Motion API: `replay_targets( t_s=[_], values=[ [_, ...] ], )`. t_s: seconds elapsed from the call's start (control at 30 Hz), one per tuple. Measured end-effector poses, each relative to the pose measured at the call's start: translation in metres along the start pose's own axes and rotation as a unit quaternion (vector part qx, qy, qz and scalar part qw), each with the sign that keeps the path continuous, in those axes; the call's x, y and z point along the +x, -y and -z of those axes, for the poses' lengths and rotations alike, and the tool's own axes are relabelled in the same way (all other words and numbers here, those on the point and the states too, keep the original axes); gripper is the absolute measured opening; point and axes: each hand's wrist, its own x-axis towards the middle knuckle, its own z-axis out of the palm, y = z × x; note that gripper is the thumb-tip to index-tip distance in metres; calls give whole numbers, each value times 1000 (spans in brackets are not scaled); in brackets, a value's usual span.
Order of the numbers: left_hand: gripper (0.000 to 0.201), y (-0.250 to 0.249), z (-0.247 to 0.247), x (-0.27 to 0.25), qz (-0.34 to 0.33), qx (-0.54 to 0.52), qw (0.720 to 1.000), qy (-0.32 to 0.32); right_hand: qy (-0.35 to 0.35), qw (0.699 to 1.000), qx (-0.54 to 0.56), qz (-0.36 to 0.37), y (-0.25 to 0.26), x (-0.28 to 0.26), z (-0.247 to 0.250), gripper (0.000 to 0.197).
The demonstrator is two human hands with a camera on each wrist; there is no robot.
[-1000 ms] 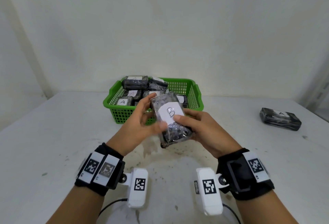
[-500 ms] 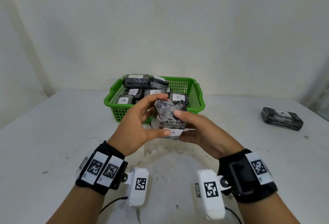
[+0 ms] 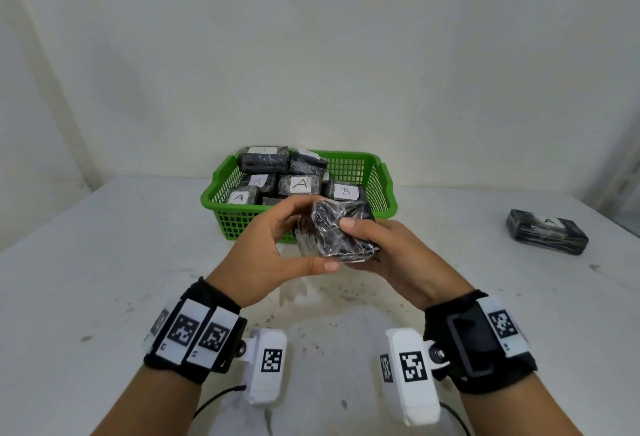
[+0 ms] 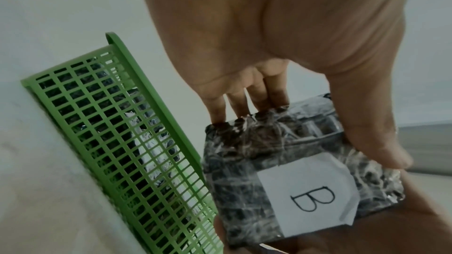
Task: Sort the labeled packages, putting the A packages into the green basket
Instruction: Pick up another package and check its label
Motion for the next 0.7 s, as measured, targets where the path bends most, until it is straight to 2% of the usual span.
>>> replay_targets(
  t_s=[0.07, 0.13, 0.17, 0.23, 0.33, 0.5, 0.57, 0.63, 0.7],
  values=[
    [89, 2, 1, 0, 7, -1, 1000, 15, -25, 999, 4, 25, 0, 0, 1, 47],
    [104, 1, 0, 0, 48, -15, 998, 25, -54, 997, -23, 53, -2, 3, 2, 56],
    [104, 2, 0, 0, 73, -36, 996, 21, -72, 995, -38, 66, -4, 5, 3, 63],
    [88, 5, -2, 2, 108, -83, 991, -2, -90, 991, -62, 76, -7, 8, 3, 79],
    [82, 11, -2, 6, 117, -95, 987, -52, -53, 993, -81, 61, -10, 9, 2, 92],
    [78, 7, -4, 3, 113, -110, 987, -27, -87, 990, -92, 67, -10, 9, 1, 97],
    [78, 10, -4, 4, 121, -109, 986, -40, -72, 992, -85, 60, -10, 8, 0, 93],
    [86, 15, -2, 6, 132, -112, 983, -60, -40, 995, -76, 46, -9, 7, -1, 91],
    [96, 17, 1, 6, 149, -143, 977, -48, -33, 996, -66, 44, -10, 8, -1, 93]
  ],
)
